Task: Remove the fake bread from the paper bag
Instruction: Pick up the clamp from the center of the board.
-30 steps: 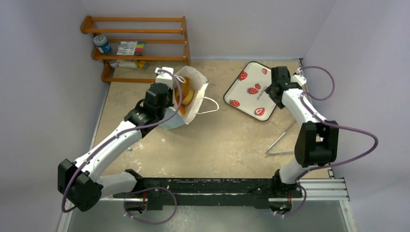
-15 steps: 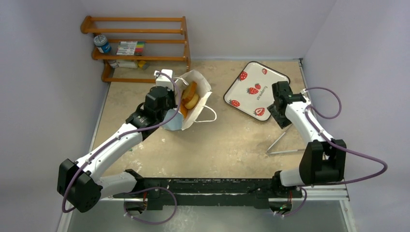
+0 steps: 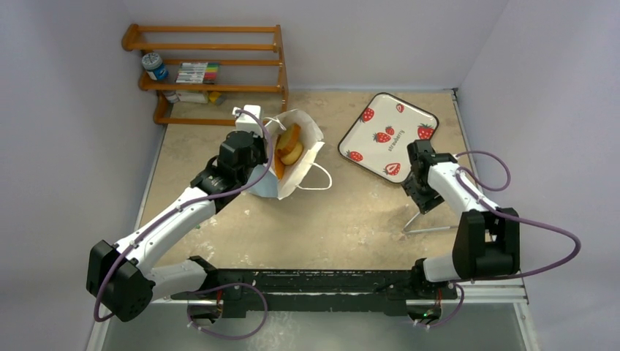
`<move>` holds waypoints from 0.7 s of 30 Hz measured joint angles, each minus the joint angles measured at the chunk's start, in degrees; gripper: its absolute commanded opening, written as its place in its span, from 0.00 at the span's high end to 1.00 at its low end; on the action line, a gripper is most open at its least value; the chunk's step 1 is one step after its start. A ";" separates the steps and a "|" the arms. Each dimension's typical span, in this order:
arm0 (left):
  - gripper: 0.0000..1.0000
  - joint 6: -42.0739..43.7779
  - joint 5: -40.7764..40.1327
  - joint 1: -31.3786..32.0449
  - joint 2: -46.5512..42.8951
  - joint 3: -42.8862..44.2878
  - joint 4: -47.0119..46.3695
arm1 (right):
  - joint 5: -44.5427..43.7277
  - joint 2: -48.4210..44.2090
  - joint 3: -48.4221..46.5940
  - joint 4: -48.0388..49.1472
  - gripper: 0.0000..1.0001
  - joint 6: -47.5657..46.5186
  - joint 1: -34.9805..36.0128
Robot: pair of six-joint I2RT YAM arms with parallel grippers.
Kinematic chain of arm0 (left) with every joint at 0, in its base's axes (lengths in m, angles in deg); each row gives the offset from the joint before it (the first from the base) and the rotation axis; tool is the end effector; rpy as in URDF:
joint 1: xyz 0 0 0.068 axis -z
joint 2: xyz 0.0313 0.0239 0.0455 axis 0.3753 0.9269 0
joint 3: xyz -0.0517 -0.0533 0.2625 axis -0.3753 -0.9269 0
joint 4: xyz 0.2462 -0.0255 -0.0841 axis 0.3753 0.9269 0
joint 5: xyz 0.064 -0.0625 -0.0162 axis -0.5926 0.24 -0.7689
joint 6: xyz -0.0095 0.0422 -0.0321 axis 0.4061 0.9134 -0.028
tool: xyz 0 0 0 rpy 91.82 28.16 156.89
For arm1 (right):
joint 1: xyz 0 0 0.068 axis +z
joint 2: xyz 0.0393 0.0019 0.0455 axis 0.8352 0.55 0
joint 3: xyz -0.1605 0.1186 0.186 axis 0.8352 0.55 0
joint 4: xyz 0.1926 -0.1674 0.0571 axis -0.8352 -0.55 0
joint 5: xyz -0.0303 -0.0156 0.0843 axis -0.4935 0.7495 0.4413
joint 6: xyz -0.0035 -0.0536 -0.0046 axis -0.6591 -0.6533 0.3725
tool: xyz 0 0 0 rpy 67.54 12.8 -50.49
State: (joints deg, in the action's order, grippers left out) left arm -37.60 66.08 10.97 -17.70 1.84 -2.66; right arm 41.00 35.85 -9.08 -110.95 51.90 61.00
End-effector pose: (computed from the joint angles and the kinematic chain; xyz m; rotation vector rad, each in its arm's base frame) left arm 0.2318 -0.1352 0.3231 0.0285 1.8618 -0.2370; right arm 0.2521 0.0044 0.2120 1.4409 2.2348 -0.2520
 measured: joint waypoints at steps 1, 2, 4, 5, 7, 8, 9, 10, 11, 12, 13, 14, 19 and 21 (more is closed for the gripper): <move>1.00 0.00 -0.02 0.00 0.00 -0.13 -0.11 | 0.00 0.15 0.28 -0.07 0.32 0.00 0.00; 1.00 -0.04 -0.02 0.00 -0.04 -0.46 -0.48 | -0.02 0.42 0.37 -0.04 0.32 -0.02 0.00; 1.00 -0.20 0.02 0.00 -0.11 -1.01 -1.20 | -0.02 1.16 0.48 0.15 0.32 -0.04 -0.02; 1.00 -0.26 0.00 0.00 -0.15 -1.14 -1.49 | -0.02 1.46 0.52 0.24 0.32 -0.04 -0.04; 1.00 -0.44 0.00 0.00 -0.28 -1.57 -1.99 | -0.02 2.23 0.52 0.48 0.32 -0.13 -0.15; 1.00 -0.46 0.00 0.00 -0.35 -1.77 -2.23 | -0.04 2.60 0.52 0.66 0.33 -0.20 -0.20; 1.00 -0.48 0.00 0.00 -0.37 -1.88 -2.43 | -0.04 3.13 0.52 0.81 0.33 -0.28 -0.28; 1.00 -0.48 0.00 0.00 -0.39 -1.97 -2.54 | -0.07 3.61 0.52 0.98 0.34 -0.42 -0.31; 1.00 -0.48 0.00 0.00 -0.48 -2.16 -2.71 | -0.07 4.33 0.55 1.20 0.34 -0.48 -0.31; 1.00 -0.48 -0.02 0.00 -0.68 -2.45 -2.91 | -0.07 4.85 0.61 1.46 0.35 -0.52 -0.31; 1.00 -0.50 -0.02 0.00 -0.90 -2.67 -2.99 | -0.07 5.33 0.74 1.84 0.35 -0.55 -0.31; 1.00 -0.48 -0.02 0.00 -1.07 -2.75 -3.06 | -0.04 5.66 0.98 2.25 0.36 -0.57 -0.31; 1.00 -0.46 -0.09 0.00 -1.31 -2.91 -3.02 | -0.02 6.12 2.25 3.28 0.38 -0.63 -0.31; 1.00 -0.46 -0.17 0.00 -1.31 -2.93 -3.04 | 0.00 6.10 2.64 3.82 0.38 -0.61 -0.31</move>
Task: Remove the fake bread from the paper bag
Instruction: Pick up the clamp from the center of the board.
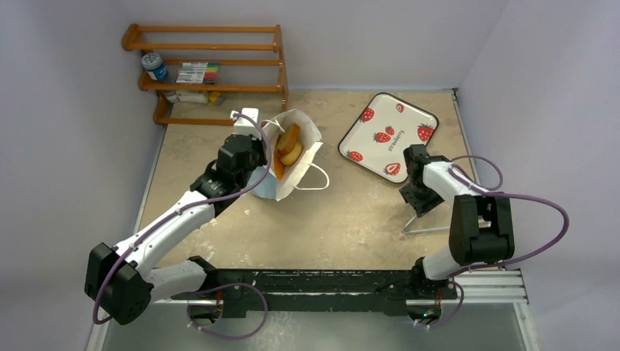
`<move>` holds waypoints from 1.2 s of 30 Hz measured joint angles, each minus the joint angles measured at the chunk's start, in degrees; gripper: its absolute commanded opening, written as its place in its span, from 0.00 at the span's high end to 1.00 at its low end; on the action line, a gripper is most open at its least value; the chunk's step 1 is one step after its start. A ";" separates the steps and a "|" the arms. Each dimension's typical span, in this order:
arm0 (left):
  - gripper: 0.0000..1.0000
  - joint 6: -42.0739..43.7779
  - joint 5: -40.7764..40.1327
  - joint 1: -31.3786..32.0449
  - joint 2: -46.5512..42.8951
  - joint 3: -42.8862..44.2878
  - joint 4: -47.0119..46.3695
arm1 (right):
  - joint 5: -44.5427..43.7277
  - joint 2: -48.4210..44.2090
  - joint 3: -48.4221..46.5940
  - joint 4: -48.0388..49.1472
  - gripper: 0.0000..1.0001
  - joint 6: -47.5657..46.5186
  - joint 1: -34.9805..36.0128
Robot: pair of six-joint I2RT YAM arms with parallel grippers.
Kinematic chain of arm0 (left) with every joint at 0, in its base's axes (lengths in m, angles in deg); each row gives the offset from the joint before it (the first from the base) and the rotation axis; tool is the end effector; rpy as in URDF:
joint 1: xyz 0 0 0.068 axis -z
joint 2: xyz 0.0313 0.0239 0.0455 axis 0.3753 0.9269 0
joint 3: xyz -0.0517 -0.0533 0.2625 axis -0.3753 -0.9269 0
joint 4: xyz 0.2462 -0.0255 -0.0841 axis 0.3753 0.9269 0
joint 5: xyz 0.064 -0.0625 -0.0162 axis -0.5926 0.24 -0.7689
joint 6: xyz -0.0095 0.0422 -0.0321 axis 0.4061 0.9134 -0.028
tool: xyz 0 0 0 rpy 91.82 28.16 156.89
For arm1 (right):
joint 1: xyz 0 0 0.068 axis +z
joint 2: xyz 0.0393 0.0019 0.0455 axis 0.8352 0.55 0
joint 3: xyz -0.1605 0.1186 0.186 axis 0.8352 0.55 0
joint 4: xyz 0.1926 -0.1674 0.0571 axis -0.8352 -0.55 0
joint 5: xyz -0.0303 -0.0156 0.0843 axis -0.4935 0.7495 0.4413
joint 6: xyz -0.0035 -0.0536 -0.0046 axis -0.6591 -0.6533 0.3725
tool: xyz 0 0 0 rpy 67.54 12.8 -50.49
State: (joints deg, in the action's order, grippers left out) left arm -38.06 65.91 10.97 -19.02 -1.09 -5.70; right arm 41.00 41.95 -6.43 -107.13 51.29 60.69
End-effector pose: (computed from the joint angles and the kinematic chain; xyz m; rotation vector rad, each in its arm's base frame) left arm 0.2277 -0.1324 0.3161 0.0121 1.8392 -0.2515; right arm 0.2592 0.0035 0.1763 1.4468 2.3047 -0.3312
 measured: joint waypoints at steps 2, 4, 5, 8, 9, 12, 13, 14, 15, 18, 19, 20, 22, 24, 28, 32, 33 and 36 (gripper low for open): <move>1.00 0.00 -0.13 0.00 -0.09 -0.24 -0.28 | 0.04 0.11 0.50 0.57 0.39 0.00 0.00; 1.00 -0.02 -0.15 0.00 -0.44 -0.94 -0.85 | 0.09 0.37 0.94 1.20 0.41 0.02 0.00; 1.00 -0.04 -0.15 0.00 -0.68 -1.36 -1.29 | 0.17 0.39 1.20 1.49 0.43 0.02 0.00; 1.00 -0.35 -0.13 0.00 -1.20 -2.14 -2.03 | 0.31 0.42 1.86 2.19 0.47 0.11 0.00; 1.00 -0.57 -0.13 0.00 -1.29 -2.36 -2.23 | 0.39 0.42 2.12 2.45 0.50 0.13 0.00; 1.00 -1.05 -0.13 0.00 -1.44 -2.69 -2.69 | 0.70 0.26 3.02 3.17 0.62 0.37 0.00; 1.00 -1.05 -0.15 0.00 -1.51 -2.71 -2.71 | 0.68 0.07 3.23 3.48 0.66 0.48 0.00; 1.00 -1.05 -0.15 0.00 -1.55 -2.80 -2.73 | 0.66 -0.02 3.45 3.74 0.69 0.55 0.00; 1.00 -1.05 -0.17 0.00 -1.64 -2.89 -2.80 | 0.68 -0.31 3.80 4.28 0.72 0.68 0.00; 1.00 -1.05 -0.26 0.00 -1.86 -2.99 -2.78 | 1.03 -1.18 4.72 5.20 0.79 0.87 0.00; 1.00 -1.05 -0.31 0.00 -1.90 -2.99 -2.71 | 1.20 -1.68 5.11 5.51 0.82 0.98 0.02; 1.00 -1.05 -0.31 0.00 -1.92 -2.99 -2.67 | 1.29 -2.19 5.60 5.55 0.85 1.03 0.02; 1.00 -1.05 -0.31 0.00 -1.92 -2.99 -2.58 | 1.51 -3.32 6.58 5.55 0.90 1.07 0.07; 1.00 -1.05 -0.35 0.00 -1.95 -2.99 -2.40 | 1.66 -4.70 7.58 5.68 0.93 1.05 0.17; 1.00 -1.03 -0.83 0.00 -2.16 -2.97 -1.95 | 1.90 -7.50 8.59 4.87 1.00 1.27 1.22; 1.00 -1.01 -1.38 0.00 -2.38 -2.49 -1.03 | 1.90 -11.41 8.46 4.02 1.00 1.53 4.46; 1.00 -1.01 -1.44 0.00 -2.38 -2.27 -0.68 | 1.70 -12.46 8.22 3.69 1.00 1.46 5.68; 1.00 -0.96 -1.75 0.00 -2.38 -1.73 0.26 | 0.96 -15.02 6.47 2.19 1.00 1.16 9.55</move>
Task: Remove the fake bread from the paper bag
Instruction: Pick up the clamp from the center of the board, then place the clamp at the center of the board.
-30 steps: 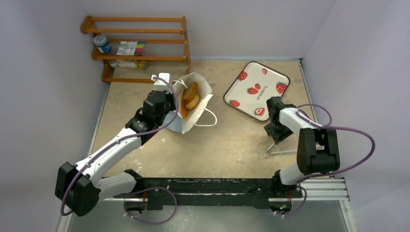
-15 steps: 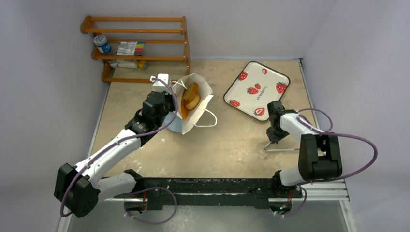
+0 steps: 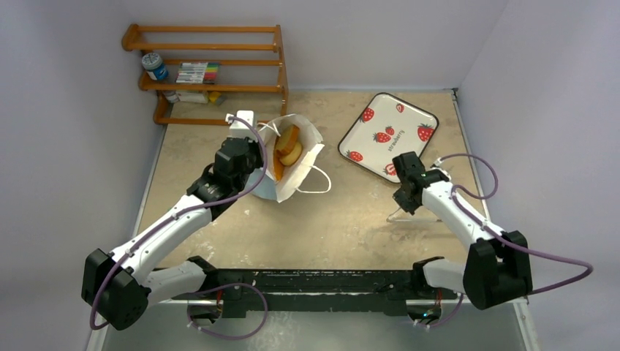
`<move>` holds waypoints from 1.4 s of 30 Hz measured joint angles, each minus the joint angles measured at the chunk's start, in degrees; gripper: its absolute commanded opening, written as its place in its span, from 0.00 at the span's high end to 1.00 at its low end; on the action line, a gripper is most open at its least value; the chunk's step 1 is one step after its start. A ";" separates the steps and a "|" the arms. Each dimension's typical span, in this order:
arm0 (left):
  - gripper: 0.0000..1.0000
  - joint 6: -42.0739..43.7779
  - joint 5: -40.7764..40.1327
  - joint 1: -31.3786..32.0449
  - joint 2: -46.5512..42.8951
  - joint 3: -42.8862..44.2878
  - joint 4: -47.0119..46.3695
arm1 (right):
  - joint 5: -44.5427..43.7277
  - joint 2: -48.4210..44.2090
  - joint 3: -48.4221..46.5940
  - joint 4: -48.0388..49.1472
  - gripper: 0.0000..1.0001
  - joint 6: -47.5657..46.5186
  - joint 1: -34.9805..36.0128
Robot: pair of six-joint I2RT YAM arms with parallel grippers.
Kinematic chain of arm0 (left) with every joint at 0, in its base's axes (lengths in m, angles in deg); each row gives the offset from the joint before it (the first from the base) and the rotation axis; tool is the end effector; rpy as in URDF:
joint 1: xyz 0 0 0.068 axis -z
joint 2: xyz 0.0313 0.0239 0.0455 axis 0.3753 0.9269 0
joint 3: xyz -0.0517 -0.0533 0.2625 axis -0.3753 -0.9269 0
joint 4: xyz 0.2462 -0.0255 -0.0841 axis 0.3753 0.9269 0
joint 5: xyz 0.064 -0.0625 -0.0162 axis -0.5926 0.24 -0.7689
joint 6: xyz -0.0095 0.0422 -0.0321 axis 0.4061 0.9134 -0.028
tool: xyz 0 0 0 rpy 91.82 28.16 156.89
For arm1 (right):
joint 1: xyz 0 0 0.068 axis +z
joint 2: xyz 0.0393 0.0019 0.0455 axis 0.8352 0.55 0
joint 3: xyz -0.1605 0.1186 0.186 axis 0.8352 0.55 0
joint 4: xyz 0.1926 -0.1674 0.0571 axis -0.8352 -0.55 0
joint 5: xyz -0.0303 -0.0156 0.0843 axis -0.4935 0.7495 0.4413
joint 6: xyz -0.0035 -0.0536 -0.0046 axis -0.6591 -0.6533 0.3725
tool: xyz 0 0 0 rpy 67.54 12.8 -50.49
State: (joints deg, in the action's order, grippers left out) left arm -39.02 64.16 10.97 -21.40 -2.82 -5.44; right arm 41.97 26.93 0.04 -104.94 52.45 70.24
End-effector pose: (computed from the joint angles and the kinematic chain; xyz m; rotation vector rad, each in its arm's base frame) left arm 0.2199 -0.1262 0.3149 -0.0266 1.8287 -0.2392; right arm 0.2191 0.0384 0.2046 1.2566 2.2656 -0.0865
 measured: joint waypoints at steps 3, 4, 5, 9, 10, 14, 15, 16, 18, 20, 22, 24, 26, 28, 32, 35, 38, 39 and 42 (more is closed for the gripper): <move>1.00 0.13 -0.48 0.00 0.00 0.35 0.68 | -1.36 -1.22 -2.62 -0.20 1.00 -2.10 5.11; 1.00 0.17 -0.61 0.00 -0.02 0.44 0.90 | -1.62 -1.18 -3.74 -0.11 1.00 -3.23 6.97; 1.00 0.24 -0.72 0.00 -0.02 0.50 1.07 | -2.05 -0.79 -4.98 0.22 1.00 -4.68 9.14; 1.00 0.68 -1.27 0.00 -0.02 0.57 1.60 | -3.76 3.78 -10.62 1.77 1.00 -11.72 18.21; 1.00 0.92 -1.68 0.00 -0.02 0.57 1.66 | -4.15 5.35 -11.89 2.45 1.00 -13.68 20.50; 1.00 0.98 -5.60 0.02 -0.13 0.57 2.08 | -5.51 11.61 -15.54 5.35 1.00 -20.50 29.35; 1.00 0.94 -7.08 0.02 -0.26 0.57 2.36 | -5.51 13.16 -16.24 6.23 1.00 -22.18 31.32; 1.00 0.85 -8.35 0.00 -0.44 0.57 2.64 | -5.49 14.64 -16.81 7.19 1.00 -23.89 33.18; 1.00 0.35 -11.91 0.00 -0.92 0.57 3.52 | -5.33 16.87 -17.38 8.96 1.00 -26.82 36.02; 1.00 -0.15 -15.37 0.00 -1.33 0.57 4.61 | -5.01 18.91 -17.81 11.02 1.00 -30.05 38.58; 1.00 -0.52 -19.30 0.00 -1.57 0.66 5.97 | -4.02 20.81 -18.32 13.18 1.00 -33.29 40.72; 1.00 -0.66 -22.95 0.00 -1.70 0.85 7.45 | -3.26 22.60 -18.99 14.97 1.00 -35.98 42.23; 1.00 -0.90 -25.86 0.00 -1.88 1.07 9.01 | -1.81 24.61 -19.50 17.70 1.00 -39.32 43.52; 1.00 -1.11 -28.50 -0.04 -2.14 1.20 10.71 | -0.24 26.05 -19.56 20.39 1.00 -42.58 44.41; 1.00 -1.03 -31.32 -0.39 -2.58 1.49 13.07 | 3.87 28.22 -19.56 25.46 1.00 -49.05 45.51; 1.00 -0.48 -31.85 -0.52 -3.23 1.57 14.29 | 6.49 29.53 -19.52 28.15 1.00 -52.39 45.70; 1.00 0.24 -31.98 -0.61 -3.76 1.92 15.87 | 9.46 30.29 -18.45 30.86 0.99 -54.82 45.70; 1.00 0.52 -31.98 -0.66 -3.85 2.05 16.41 | 10.21 30.34 -17.92 31.34 0.96 -55.34 45.77; 1.00 1.62 -31.82 -0.74 -3.91 2.45 17.81 | 11.41 30.36 -16.63 32.28 0.79 -55.95 46.07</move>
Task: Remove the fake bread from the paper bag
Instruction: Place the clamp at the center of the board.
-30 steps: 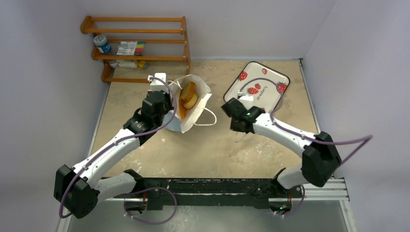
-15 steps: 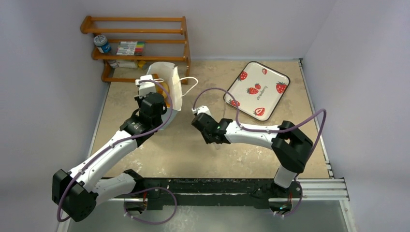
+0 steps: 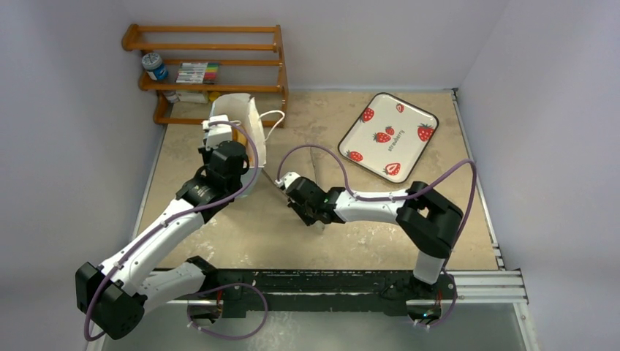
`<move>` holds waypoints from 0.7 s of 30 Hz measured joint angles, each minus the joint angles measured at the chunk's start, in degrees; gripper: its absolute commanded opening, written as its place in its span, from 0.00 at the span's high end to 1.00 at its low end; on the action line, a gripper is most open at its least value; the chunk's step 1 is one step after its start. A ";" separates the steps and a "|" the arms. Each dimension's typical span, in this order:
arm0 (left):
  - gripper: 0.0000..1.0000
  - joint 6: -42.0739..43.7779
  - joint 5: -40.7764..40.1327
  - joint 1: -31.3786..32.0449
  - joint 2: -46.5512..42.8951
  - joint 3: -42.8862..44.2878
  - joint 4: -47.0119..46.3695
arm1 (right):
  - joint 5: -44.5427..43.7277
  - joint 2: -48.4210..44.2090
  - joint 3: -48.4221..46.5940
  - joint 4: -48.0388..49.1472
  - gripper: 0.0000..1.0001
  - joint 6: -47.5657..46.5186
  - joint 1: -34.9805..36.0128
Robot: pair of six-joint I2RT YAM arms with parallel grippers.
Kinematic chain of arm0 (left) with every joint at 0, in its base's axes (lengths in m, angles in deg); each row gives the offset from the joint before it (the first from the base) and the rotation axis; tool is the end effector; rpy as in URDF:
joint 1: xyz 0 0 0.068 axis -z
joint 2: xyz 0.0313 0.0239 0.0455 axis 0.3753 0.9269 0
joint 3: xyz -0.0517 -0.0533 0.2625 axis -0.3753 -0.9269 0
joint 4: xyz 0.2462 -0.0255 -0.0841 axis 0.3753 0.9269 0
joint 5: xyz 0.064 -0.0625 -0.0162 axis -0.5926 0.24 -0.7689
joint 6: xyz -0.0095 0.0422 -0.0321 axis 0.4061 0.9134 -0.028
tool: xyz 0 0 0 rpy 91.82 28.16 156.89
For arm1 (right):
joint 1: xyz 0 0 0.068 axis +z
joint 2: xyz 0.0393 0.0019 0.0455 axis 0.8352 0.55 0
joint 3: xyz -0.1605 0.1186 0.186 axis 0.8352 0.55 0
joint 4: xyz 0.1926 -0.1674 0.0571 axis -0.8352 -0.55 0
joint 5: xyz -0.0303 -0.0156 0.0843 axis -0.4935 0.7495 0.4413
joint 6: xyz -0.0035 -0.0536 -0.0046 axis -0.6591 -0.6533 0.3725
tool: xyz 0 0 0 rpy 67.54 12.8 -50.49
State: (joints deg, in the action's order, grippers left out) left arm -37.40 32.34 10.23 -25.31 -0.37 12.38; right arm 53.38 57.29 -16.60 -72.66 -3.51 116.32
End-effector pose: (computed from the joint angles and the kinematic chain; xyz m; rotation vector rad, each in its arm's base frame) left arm 0.1995 -0.0915 0.3198 -0.2963 1.8307 0.4094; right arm 0.1930 0.3152 0.1719 -0.9144 2.2549 0.3088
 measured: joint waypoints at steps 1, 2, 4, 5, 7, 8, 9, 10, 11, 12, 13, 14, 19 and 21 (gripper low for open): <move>1.00 0.20 0.17 0.00 0.00 0.07 0.24 | 0.04 0.00 0.37 0.39 0.74 -0.09 0.17; 1.00 0.52 0.37 0.00 0.00 0.07 0.42 | 0.00 0.00 0.72 0.92 0.68 -0.07 0.39; 1.00 1.18 0.63 0.00 0.02 0.07 0.59 | -0.28 0.00 1.22 1.62 0.59 0.13 0.81; 1.00 1.42 0.79 0.00 0.02 0.09 0.61 | -0.44 0.00 1.27 1.66 0.55 0.28 1.05; 1.00 1.60 1.07 0.00 0.26 0.28 0.66 | -0.98 -0.02 1.27 1.84 0.50 0.50 1.53; 1.00 1.66 1.20 0.00 0.48 0.52 0.76 | -1.70 -0.04 1.27 1.90 0.48 0.87 1.88; 1.00 1.86 1.33 0.00 0.68 0.70 0.83 | -2.25 -0.11 1.27 1.84 0.46 1.22 2.21; 1.00 1.99 1.46 0.00 0.85 0.87 0.94 | -2.82 -0.26 1.27 1.66 0.45 1.51 2.54; 1.00 2.08 1.62 0.00 0.94 1.01 1.01 | -3.58 -0.50 1.20 1.27 0.44 1.95 2.91; 1.00 2.32 1.79 0.00 0.98 1.05 1.03 | -4.20 -1.01 1.16 0.70 0.41 2.38 3.30; 1.00 2.38 1.90 0.00 0.98 1.09 1.11 | -4.96 -1.70 1.16 0.26 0.39 2.84 3.63; 1.00 2.40 2.05 -0.02 0.98 1.14 1.20 | -5.84 -2.86 1.09 -0.44 0.38 3.43 4.11; 1.00 2.23 2.54 -0.02 0.63 1.14 1.60 | -11.15 -10.93 -0.48 -3.30 0.18 7.02 6.16; 1.00 2.16 3.21 -0.02 0.11 1.14 2.10 | -13.03 -14.75 -0.55 -3.15 0.09 9.05 6.58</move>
State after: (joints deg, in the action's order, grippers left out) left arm -35.24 35.55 10.21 -25.20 0.77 14.48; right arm 40.35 42.54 -17.14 -75.81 5.54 122.89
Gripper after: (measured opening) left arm 0.013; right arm 0.780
